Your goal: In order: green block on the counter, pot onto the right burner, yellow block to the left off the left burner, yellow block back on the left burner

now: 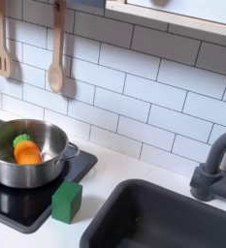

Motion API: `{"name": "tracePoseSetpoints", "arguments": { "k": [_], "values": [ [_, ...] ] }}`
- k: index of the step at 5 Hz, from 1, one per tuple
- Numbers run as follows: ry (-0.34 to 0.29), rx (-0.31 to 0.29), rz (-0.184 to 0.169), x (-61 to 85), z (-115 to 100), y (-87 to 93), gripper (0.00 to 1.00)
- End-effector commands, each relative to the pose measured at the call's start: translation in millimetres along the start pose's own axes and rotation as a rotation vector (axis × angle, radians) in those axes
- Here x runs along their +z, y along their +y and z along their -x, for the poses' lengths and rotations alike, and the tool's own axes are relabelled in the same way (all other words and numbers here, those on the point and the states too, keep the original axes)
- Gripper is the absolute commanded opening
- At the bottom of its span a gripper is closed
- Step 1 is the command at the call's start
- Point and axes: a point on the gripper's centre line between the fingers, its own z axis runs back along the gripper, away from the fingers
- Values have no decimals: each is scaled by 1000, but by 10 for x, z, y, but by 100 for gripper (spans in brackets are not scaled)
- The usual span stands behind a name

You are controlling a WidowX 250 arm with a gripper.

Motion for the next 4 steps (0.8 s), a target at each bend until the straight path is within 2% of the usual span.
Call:
{"name": "tracePoseSetpoints", "arguments": {
  "k": [1,3,4],
  "values": [
    [-8,28,-32,11,-72,218,100],
    [7,51,-26,-27,-144,285,100],
    [4,69,-38,-26,-216,372,100]
  ]
}}
